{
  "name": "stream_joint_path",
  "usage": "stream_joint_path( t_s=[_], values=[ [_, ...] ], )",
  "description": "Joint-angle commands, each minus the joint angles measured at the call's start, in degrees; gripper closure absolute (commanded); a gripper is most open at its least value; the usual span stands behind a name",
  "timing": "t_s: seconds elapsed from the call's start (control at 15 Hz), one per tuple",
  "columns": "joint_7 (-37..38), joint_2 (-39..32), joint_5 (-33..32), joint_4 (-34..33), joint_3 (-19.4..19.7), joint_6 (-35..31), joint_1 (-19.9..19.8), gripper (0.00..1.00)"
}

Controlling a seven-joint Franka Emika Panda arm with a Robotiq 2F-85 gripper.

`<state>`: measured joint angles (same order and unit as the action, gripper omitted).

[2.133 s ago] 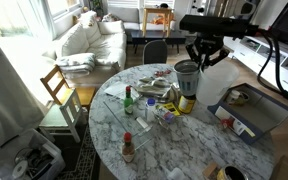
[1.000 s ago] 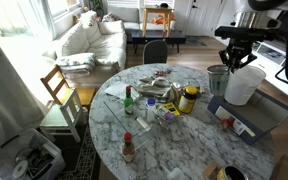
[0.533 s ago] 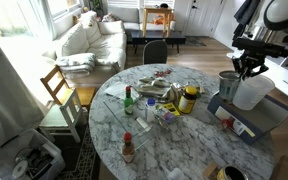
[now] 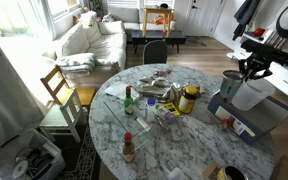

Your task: Pick up the clear cup and silver cup together and put them in the box

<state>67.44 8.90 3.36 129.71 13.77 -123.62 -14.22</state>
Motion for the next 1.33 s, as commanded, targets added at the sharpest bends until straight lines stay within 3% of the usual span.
stream_joint_path(
  t_s=[0.0,0.33,0.6,1.27],
  values=[
    [-3.65,-1.19,1.15,-0.51,0.44,0.26,-0.95,0.98],
    [-13.19,-2.09,0.32,-0.73,1.66,0.76,-2.05,0.98],
    [-19.27,-4.02,4.08,-0.67,2.59,-0.52,-2.48,0.98],
    [-20.98,-13.31,7.69,-2.08,3.4,-5.91,-2.93,0.98]
  ],
)
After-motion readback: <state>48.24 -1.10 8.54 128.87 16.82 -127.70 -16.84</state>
